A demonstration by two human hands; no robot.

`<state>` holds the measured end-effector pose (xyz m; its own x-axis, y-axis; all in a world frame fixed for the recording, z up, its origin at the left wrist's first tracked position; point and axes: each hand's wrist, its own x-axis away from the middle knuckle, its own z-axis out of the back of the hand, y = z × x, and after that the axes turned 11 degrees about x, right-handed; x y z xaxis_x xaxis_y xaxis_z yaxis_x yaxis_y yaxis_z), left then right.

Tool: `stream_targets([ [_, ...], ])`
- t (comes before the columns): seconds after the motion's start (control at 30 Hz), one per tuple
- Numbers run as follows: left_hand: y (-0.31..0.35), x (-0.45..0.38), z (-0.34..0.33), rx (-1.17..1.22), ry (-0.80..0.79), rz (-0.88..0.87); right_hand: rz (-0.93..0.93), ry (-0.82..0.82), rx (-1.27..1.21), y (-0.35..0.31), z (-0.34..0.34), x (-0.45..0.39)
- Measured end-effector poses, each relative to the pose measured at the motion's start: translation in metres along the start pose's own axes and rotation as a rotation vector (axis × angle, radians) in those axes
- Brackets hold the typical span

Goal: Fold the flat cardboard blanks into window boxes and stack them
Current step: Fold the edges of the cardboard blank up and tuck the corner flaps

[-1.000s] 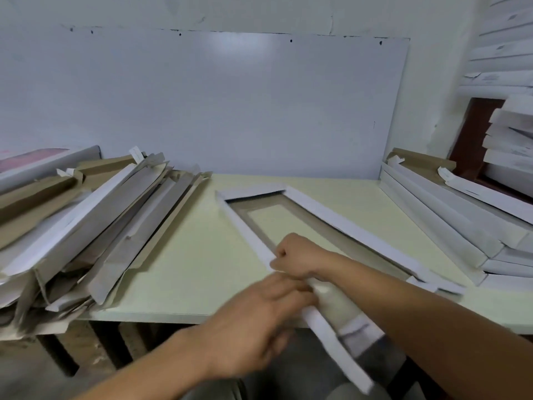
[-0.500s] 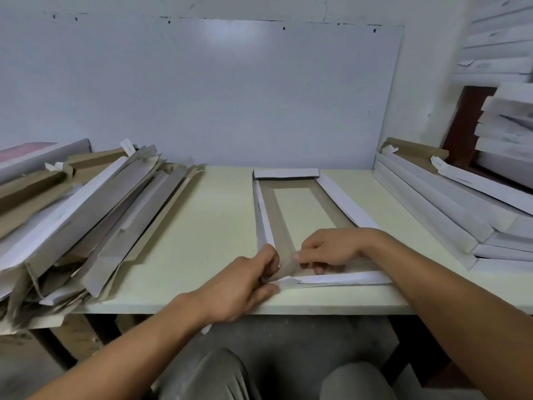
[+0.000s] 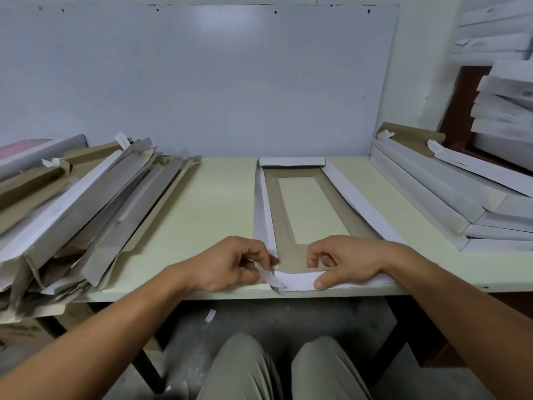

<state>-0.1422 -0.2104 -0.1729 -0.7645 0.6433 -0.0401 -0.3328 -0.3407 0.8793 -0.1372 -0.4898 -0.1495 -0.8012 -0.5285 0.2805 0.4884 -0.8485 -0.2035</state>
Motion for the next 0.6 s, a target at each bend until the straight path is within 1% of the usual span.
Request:
stream_targets([
  [0.1,-0.003,-0.001,-0.001,0.072,0.017,0.013,0.046,0.062,0.027,-0.004,-0.005,0.011],
  [0.2,-0.006,-0.001,0.002,0.156,-0.009,0.019,0.084,0.164,0.137,-0.008,-0.017,0.024],
  [0.3,-0.007,-0.002,0.003,0.228,-0.001,0.02,0.072,0.326,0.238,-0.013,-0.035,0.034],
  [0.37,-0.006,-0.003,0.004,0.218,0.004,0.019,0.134,0.457,0.293,-0.015,-0.047,0.039],
  [0.47,-0.001,-0.005,0.002,0.126,0.05,0.03,0.212,0.625,0.356,-0.016,-0.058,0.043],
  [0.53,0.004,-0.009,-0.004,-0.023,0.112,-0.004,0.221,0.672,0.38,-0.017,-0.06,0.043],
  [0.6,0.011,-0.014,-0.015,-0.198,0.192,-0.03,0.223,0.685,0.362,-0.016,-0.059,0.042],
])
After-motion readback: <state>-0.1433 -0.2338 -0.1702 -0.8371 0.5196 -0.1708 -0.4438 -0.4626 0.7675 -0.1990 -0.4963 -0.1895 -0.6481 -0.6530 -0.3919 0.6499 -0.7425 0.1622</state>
